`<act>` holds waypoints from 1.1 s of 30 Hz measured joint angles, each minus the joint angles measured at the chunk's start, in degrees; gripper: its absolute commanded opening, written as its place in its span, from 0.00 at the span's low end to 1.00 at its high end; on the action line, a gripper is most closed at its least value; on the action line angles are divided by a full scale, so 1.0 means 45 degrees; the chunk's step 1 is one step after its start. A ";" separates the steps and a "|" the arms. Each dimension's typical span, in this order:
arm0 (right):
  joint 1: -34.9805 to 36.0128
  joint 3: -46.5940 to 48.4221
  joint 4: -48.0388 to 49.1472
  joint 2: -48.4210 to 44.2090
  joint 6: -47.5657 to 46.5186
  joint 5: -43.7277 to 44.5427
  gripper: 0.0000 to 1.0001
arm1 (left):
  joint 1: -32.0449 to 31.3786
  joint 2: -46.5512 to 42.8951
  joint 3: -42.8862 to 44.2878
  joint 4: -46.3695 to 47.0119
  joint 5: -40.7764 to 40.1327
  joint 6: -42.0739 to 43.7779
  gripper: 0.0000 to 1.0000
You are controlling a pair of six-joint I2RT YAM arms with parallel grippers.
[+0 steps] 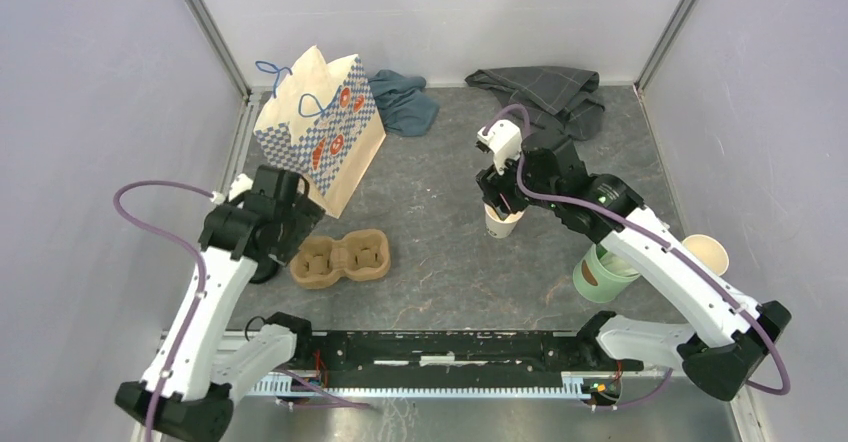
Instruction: Pack the takeout coffee
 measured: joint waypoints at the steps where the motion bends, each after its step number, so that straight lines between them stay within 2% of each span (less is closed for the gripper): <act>1: 0.0044 -0.0005 -0.0063 0.0063 0.0039 -0.0092 0.64 | 0.0719 0.0291 -0.0053 -0.0005 0.0126 0.0097 0.84; 8: 0.1219 -0.0811 0.0010 0.0170 -0.0010 0.0515 0.71 | 0.6523 0.4007 -0.0049 0.1200 0.0996 0.2749 0.78; 13: 0.1559 -0.2006 0.0063 0.0044 -0.0165 0.1195 0.73 | 0.8670 0.5746 -0.0049 0.2244 0.1122 0.4367 0.73; 20: 0.1224 -0.2662 0.0170 -0.0049 -0.0223 0.1661 0.74 | 0.9632 0.7218 -0.0155 0.3381 0.1263 0.5717 0.55; 23: 0.1161 -0.2662 0.0257 -0.0044 -0.0223 0.1715 0.75 | 0.9753 0.7363 -0.0495 0.3716 0.1336 0.6013 0.54; 33: 0.1146 -0.2662 0.0461 0.0049 -0.0228 0.1719 0.75 | 1.0035 0.7655 -0.1375 0.4624 0.1914 0.6504 0.38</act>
